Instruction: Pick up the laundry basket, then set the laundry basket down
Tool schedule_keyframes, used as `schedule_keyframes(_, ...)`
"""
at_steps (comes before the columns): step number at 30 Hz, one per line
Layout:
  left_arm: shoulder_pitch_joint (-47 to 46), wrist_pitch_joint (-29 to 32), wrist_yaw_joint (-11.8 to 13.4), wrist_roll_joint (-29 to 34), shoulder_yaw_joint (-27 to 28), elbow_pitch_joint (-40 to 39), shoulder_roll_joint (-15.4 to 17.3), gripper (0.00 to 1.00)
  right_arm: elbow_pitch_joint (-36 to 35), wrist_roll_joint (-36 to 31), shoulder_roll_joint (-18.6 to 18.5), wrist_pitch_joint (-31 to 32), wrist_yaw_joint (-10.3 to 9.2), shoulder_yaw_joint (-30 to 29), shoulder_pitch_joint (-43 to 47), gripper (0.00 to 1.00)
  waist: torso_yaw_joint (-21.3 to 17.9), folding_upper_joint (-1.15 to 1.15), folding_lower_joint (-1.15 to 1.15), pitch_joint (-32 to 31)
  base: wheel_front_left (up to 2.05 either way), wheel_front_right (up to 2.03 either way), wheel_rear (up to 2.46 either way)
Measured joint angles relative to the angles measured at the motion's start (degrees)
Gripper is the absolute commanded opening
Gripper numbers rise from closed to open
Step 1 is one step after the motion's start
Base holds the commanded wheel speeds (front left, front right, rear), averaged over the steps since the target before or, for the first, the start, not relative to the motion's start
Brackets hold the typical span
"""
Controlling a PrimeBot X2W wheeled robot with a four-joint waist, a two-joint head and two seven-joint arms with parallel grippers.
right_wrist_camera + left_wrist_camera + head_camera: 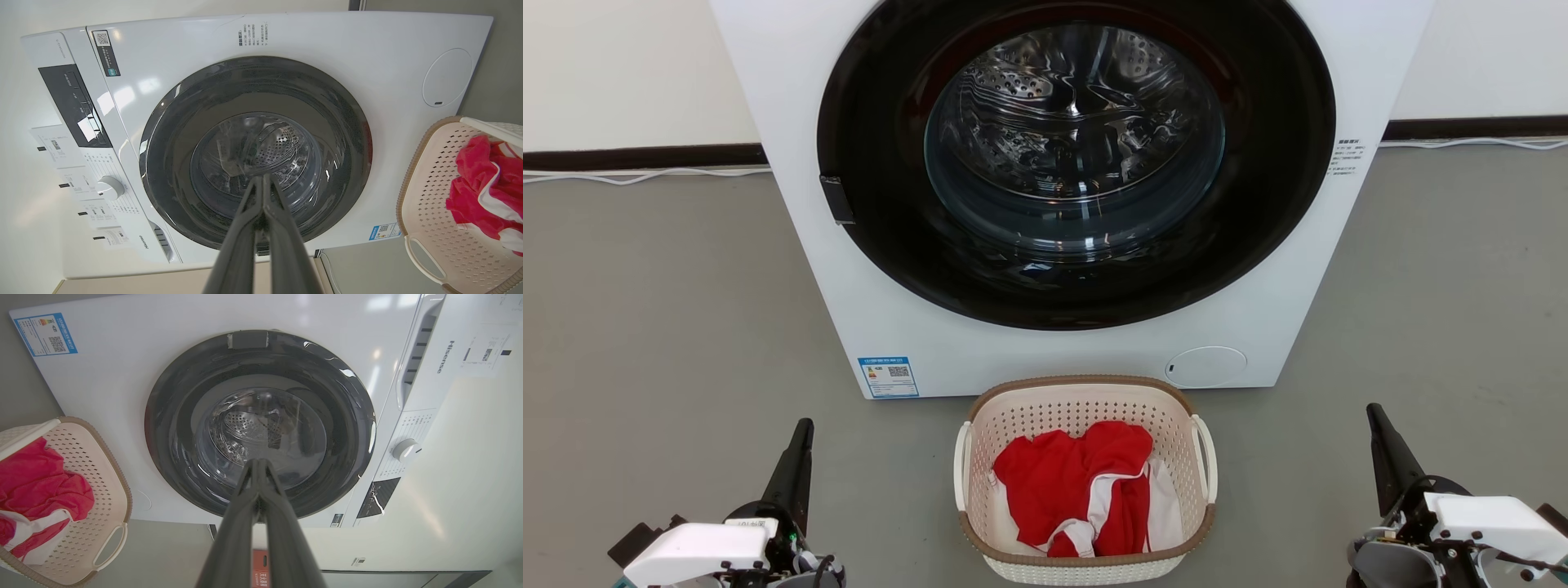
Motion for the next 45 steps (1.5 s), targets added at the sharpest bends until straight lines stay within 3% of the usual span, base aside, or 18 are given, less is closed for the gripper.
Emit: schedule_keyframes(45,0.0,0.0,0.0,-0.01,0.0,0.0,0.0,0.0,0.0,0.0,0.0,0.0,0.0,0.0,0.0,0.0,0.0,0.0,0.0,0.0,0.0,0.0,0.0)
